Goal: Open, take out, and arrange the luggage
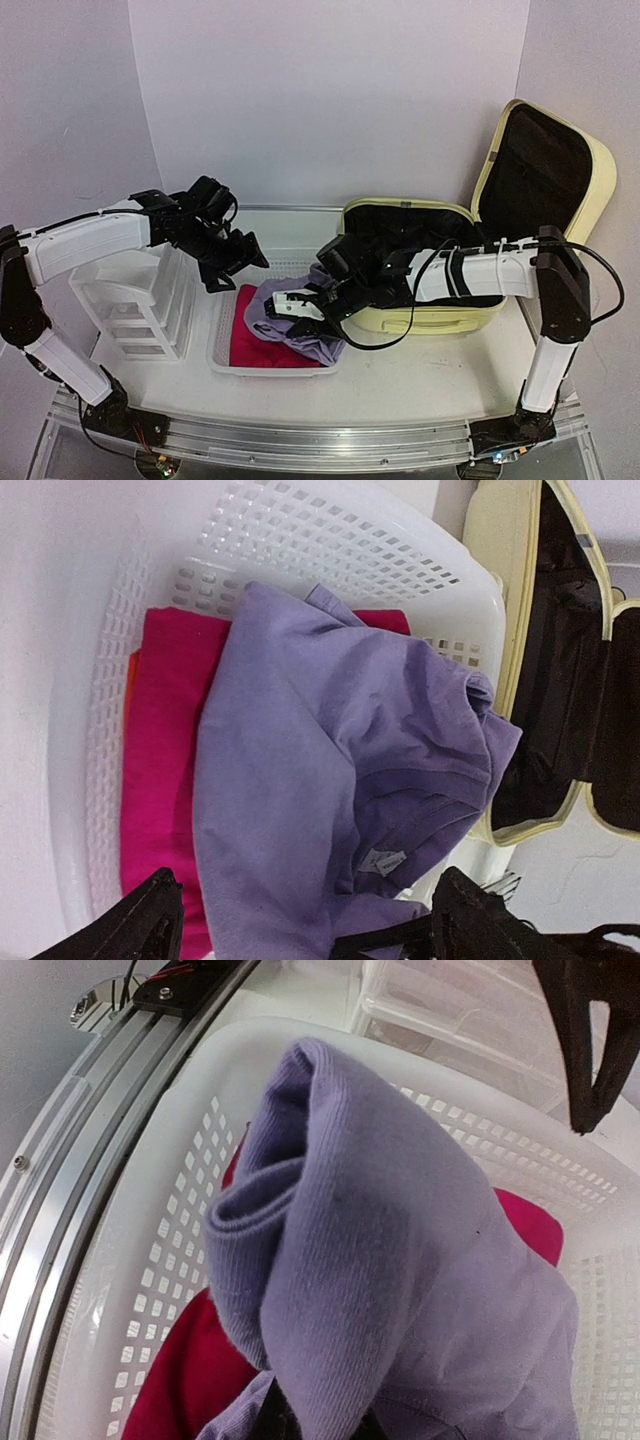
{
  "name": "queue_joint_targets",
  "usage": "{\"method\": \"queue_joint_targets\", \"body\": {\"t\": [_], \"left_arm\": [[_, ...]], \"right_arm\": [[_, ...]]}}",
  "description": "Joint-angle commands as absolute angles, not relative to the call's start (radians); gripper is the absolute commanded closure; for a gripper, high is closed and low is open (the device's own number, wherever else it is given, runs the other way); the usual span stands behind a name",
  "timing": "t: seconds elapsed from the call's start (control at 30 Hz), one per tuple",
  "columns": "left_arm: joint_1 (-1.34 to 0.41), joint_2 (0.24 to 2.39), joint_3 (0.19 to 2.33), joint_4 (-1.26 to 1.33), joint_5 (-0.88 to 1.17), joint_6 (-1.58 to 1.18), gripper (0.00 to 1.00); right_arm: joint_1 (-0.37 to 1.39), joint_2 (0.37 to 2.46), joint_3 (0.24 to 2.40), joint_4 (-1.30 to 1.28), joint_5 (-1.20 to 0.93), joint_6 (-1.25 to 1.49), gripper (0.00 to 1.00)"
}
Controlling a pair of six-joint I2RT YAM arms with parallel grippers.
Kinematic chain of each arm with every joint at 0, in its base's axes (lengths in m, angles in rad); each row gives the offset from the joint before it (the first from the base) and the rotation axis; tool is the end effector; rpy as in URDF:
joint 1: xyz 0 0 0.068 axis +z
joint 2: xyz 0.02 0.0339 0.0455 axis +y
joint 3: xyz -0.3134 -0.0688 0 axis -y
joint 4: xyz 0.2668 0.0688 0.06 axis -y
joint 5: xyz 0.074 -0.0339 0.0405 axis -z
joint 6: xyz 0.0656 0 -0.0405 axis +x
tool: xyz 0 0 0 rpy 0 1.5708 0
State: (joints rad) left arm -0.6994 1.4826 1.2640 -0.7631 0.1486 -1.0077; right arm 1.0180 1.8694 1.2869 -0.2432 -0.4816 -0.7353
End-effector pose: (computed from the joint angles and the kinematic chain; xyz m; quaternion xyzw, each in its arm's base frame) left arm 0.2562 -0.2283 0.3109 -0.1252 0.9463 -0.2649 0.1368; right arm 0.2144 0.4054 0.2192 -0.7508 0.5119 0.2697 0.3187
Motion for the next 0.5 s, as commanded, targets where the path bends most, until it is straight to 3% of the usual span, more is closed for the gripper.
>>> {"method": "queue_joint_targets", "body": {"t": [0.0, 0.27, 0.47], "left_arm": [[-0.692, 1.512, 1.302, -0.724, 0.193, -1.187, 0.14], [-0.667, 1.548, 1.211, -0.647, 0.262, -1.315, 0.13], [-0.667, 1.56, 1.161, -0.644, 0.269, -1.403, 0.2]], "right_arm": [[1.02, 1.777, 1.246, -0.079, -0.412, -0.706, 1.0], [1.02, 1.756, 1.228, -0.057, -0.39, -0.708, 1.0], [1.021, 1.759, 1.237, -0.053, -0.382, -0.712, 1.0]]}}
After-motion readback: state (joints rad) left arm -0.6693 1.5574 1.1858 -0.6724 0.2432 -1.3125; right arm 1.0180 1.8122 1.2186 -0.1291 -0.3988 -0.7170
